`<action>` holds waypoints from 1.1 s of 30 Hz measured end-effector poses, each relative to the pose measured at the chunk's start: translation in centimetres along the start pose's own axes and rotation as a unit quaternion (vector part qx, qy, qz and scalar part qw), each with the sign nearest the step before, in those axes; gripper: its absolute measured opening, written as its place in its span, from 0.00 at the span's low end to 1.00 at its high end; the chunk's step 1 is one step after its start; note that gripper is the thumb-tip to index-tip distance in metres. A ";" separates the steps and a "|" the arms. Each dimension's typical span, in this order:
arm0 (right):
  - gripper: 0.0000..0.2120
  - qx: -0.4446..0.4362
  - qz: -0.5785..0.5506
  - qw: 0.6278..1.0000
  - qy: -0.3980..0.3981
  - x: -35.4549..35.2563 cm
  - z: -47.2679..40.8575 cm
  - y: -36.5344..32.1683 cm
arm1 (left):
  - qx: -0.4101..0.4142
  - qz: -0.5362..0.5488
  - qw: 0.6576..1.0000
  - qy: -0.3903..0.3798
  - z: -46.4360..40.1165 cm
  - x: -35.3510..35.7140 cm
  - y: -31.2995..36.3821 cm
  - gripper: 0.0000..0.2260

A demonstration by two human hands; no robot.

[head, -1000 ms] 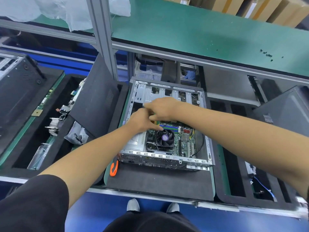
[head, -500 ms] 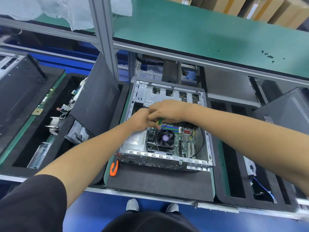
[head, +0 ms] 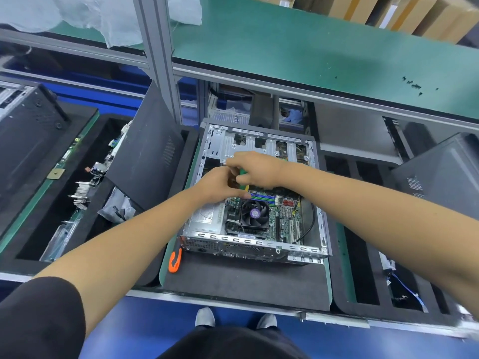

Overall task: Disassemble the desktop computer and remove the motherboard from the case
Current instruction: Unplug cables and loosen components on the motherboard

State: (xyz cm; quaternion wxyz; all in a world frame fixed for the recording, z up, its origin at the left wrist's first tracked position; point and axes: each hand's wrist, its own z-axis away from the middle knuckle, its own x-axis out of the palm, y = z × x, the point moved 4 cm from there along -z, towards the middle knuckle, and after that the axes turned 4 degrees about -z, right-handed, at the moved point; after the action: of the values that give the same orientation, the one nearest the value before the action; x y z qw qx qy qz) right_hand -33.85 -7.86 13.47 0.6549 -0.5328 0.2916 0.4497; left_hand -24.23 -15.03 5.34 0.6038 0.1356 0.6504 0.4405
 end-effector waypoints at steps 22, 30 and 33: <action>0.16 0.001 -0.039 0.999 -0.016 1.3 0.3 -1.3 | 0.121 -0.149 0.981 0.030 1.1 1.0 -1.0 0.28; 0.17 0.003 -0.044 0.999 -0.017 1.3 0.2 -1.4 | 0.104 -0.139 0.984 0.036 0.9 1.0 -1.0 0.29; 0.32 -0.009 -0.062 0.998 -0.009 1.0 0.2 -1.9 | 0.080 -0.138 0.987 0.029 0.9 1.0 -1.0 0.27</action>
State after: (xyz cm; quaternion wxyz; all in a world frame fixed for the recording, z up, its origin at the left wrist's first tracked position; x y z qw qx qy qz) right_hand -31.69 -7.42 13.50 0.6795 -0.5515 0.2481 0.4155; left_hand -23.27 -14.54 4.05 0.6269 0.0793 0.7132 0.3034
